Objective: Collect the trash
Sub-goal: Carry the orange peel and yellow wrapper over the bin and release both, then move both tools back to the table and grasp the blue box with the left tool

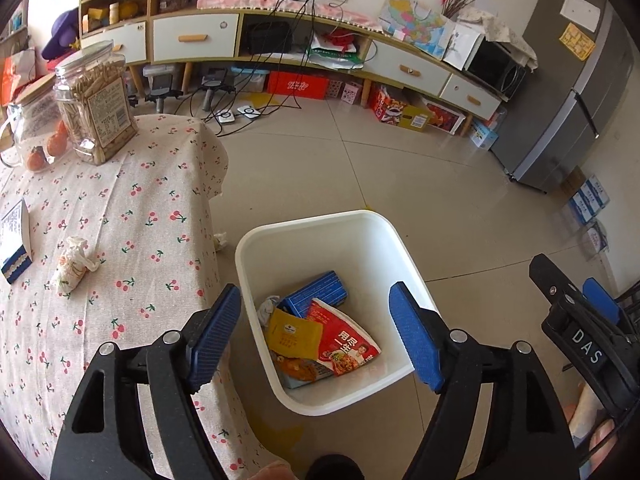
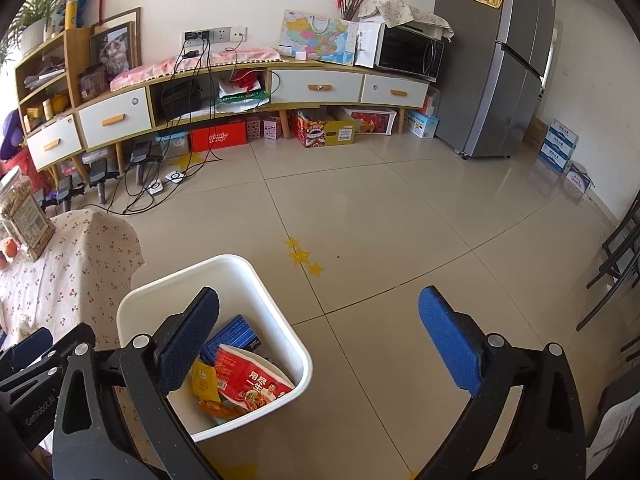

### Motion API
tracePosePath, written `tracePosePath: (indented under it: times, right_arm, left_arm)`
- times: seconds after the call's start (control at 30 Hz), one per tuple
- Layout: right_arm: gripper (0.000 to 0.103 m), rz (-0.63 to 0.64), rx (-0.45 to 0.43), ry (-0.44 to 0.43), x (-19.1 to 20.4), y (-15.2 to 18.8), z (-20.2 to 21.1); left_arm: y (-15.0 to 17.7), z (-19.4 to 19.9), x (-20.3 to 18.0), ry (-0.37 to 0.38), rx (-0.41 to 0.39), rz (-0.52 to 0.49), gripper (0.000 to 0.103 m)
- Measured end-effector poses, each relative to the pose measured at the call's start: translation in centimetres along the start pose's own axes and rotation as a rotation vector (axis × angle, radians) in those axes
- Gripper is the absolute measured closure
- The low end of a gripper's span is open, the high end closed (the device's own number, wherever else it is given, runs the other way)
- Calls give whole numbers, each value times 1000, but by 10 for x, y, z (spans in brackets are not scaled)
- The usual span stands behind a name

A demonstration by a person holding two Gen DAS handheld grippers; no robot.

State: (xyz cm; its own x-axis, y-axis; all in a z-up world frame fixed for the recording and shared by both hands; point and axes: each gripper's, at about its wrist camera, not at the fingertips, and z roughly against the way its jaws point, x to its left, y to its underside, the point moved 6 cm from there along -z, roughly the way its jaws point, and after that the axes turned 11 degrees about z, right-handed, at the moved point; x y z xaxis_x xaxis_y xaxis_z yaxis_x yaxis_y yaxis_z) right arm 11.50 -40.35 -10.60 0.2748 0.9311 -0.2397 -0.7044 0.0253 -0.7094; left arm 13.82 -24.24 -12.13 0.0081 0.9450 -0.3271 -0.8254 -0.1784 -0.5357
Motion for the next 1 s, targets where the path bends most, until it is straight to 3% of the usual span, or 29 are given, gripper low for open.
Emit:
tracePosePath:
  times: [0.27,1.0]
  right_arm:
    - [7,49,-24,-35,35,-7,12]
    - [7,163,-53,-189,160,-33,27]
  left_arm:
    - [-16,24,31,-94,-80,16,25]
    - [-46,50,170,-308,-120,179,24]
